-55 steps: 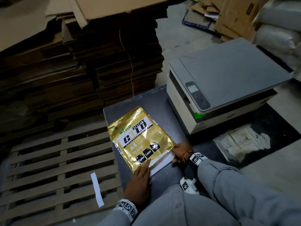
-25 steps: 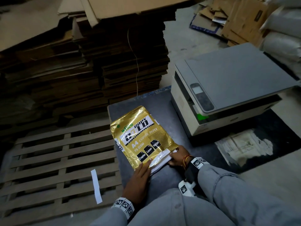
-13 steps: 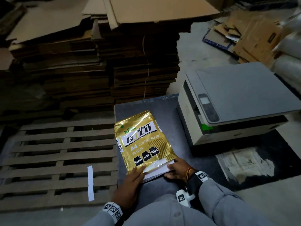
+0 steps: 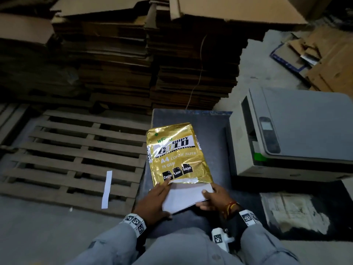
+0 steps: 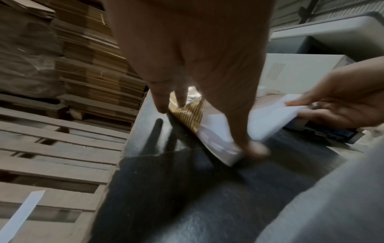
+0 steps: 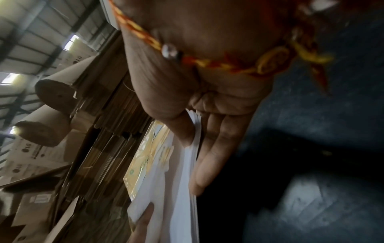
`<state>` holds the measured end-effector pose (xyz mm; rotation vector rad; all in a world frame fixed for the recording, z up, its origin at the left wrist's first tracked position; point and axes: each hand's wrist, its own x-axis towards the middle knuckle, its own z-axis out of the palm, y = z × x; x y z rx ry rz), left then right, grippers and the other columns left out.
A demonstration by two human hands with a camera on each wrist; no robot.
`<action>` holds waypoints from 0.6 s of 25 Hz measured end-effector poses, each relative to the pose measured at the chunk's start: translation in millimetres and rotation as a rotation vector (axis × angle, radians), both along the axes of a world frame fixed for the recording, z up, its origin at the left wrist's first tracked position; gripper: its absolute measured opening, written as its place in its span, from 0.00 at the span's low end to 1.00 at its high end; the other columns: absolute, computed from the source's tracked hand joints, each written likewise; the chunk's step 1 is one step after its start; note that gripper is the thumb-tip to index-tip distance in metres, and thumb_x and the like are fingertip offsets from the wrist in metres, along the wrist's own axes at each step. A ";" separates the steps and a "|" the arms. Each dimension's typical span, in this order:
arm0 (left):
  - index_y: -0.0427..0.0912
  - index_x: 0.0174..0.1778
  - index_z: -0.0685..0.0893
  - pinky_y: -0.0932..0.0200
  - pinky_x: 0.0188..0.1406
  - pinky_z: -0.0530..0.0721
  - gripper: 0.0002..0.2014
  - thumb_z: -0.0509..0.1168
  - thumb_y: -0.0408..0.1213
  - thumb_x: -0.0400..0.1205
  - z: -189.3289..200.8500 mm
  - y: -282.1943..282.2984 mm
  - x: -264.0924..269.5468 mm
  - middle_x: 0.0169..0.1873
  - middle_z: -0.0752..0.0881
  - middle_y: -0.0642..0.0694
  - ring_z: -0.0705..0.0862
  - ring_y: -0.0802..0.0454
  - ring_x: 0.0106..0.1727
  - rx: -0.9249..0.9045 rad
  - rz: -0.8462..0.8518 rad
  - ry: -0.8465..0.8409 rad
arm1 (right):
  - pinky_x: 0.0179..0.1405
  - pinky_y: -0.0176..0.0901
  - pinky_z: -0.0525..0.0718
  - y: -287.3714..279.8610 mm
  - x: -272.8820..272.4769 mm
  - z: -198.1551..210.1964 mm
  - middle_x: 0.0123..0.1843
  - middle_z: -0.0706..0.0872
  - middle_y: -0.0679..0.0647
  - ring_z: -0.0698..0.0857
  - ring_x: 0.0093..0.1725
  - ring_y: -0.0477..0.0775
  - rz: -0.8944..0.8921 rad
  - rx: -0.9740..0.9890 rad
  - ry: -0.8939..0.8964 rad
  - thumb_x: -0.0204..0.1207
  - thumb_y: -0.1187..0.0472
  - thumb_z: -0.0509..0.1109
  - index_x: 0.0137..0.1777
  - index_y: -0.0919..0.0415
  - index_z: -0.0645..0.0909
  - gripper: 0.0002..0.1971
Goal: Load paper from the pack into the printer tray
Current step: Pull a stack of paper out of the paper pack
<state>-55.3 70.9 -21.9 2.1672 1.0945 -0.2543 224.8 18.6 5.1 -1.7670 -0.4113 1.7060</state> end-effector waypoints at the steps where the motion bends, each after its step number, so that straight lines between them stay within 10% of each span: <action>1: 0.56 0.92 0.38 0.36 0.91 0.57 0.67 0.74 0.74 0.67 3.9 -0.7 2.8 0.92 0.35 0.62 0.44 0.50 0.92 -0.020 -0.002 0.028 | 0.33 0.47 0.94 -4.7 4.5 5.7 0.51 0.94 0.65 0.96 0.43 0.68 0.016 -0.011 0.018 0.85 0.66 0.68 0.65 0.60 0.81 0.11; 5: 0.57 0.92 0.38 0.35 0.92 0.49 0.62 0.56 0.86 0.69 15.6 0.9 13.6 0.92 0.36 0.63 0.44 0.48 0.94 -0.042 0.042 0.019 | 0.34 0.45 0.94 -26.6 30.9 24.2 0.53 0.95 0.67 0.95 0.43 0.66 0.030 -0.078 0.057 0.83 0.66 0.70 0.65 0.54 0.83 0.13; 10: 0.58 0.92 0.53 0.39 0.91 0.62 0.37 0.39 0.70 0.88 2.6 3.2 19.8 0.93 0.56 0.60 0.58 0.47 0.93 -0.017 0.180 -0.125 | 0.38 0.44 0.94 -59.2 66.6 40.0 0.58 0.92 0.73 0.95 0.42 0.63 0.140 -0.099 0.024 0.83 0.63 0.71 0.67 0.53 0.81 0.14; 15: 0.58 0.92 0.52 0.39 0.80 0.78 0.29 0.45 0.56 0.93 8.7 -1.6 37.5 0.91 0.63 0.56 0.72 0.46 0.87 0.069 0.185 -0.025 | 0.43 0.44 0.94 -86.3 95.5 45.3 0.56 0.93 0.70 0.95 0.47 0.62 0.219 -0.070 -0.017 0.83 0.60 0.71 0.69 0.49 0.80 0.16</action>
